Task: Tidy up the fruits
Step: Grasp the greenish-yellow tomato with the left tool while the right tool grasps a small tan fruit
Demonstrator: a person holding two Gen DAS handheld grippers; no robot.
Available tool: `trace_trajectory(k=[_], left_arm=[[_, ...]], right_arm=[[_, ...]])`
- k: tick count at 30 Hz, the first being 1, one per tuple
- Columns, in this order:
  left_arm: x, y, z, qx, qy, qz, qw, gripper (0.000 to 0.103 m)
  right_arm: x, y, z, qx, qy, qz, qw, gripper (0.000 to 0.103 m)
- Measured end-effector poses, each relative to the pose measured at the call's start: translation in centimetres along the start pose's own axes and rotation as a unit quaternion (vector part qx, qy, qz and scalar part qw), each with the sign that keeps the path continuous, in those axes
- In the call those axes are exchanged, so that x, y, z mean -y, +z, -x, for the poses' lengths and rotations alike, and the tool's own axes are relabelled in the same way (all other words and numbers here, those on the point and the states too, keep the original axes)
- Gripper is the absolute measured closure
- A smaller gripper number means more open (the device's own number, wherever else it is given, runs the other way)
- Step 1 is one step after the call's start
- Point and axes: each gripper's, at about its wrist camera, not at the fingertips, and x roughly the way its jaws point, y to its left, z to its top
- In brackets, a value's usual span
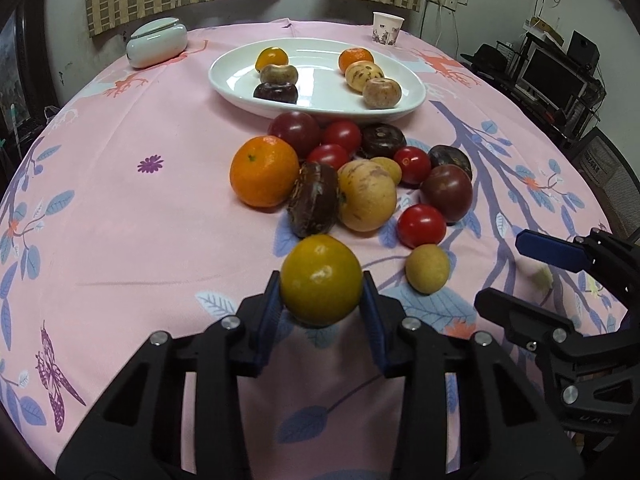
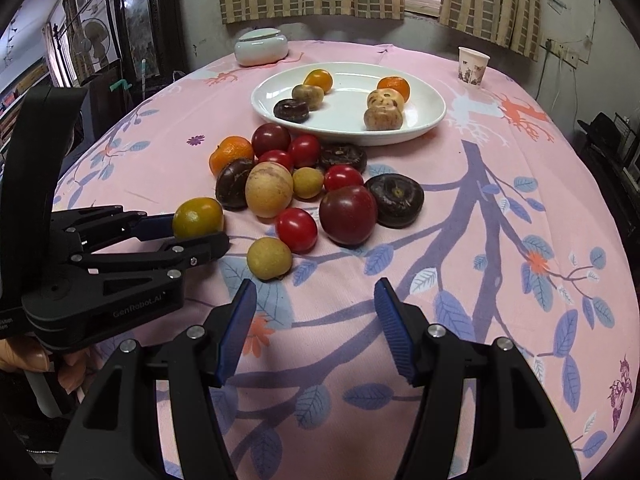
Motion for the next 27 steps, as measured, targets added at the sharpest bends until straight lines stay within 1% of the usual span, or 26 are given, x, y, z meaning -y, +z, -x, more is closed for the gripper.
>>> trace_trajectory(k=[2,6,7,10,11,12,13,17,20,24,27], left_arm=[[0.3,0.0,0.0,0.000,0.006,-0.007,1.0000,0.063],[0.7,0.1,0.0,0.001,0.015,-0.017,0.9997,0.048],[0.6,0.1,0.1,0.003,0.014,-0.016,0.9998,0.048],[0.4,0.3,0.1,0.005,0.007,-0.010,0.9999,0.048],[0.3,0.4,0.1,0.005,0.006,-0.008,0.9999,0.050],[0.4,0.4,0.1,0.005,0.005,-0.009,0.9999,0.059],[0.4,0.4,-0.1,0.002,0.003,-0.010,0.9999,0.064],[0.5,0.4,-0.1,0.002,-0.001,-0.012,0.9999,0.064],[0.2,0.2,0.3,0.000,0.000,-0.011,0.9999,0.064],[-0.9,0.3,0.6,0.002,0.011,0.000,0.9999,0.064],[-1.4,0.2,0.8,0.002,0.009,0.006,0.9999,0.064]], right_arm=[[-0.2,-0.1,-0.2,-0.003,0.000,0.001,1.000,0.041],[-0.4,-0.3,-0.3,-0.005,0.001,0.000,1.000,0.041],[-0.3,-0.3,-0.3,-0.004,0.002,-0.001,1.000,0.041],[-0.1,-0.4,-0.3,-0.003,0.001,-0.004,1.000,0.041],[0.0,-0.4,-0.3,-0.003,0.002,-0.005,1.000,0.041],[0.1,-0.5,-0.3,-0.003,0.003,-0.006,1.000,0.041],[0.2,-0.5,-0.2,-0.003,0.004,-0.007,1.000,0.041],[0.3,-0.6,-0.2,-0.004,0.005,-0.007,1.000,0.041],[-0.1,-0.5,-0.1,-0.006,0.008,0.006,1.000,0.041],[-1.0,-0.1,-1.0,-0.021,0.025,0.020,0.999,0.041],[-1.5,0.5,-1.9,-0.031,0.038,0.013,0.999,0.041]])
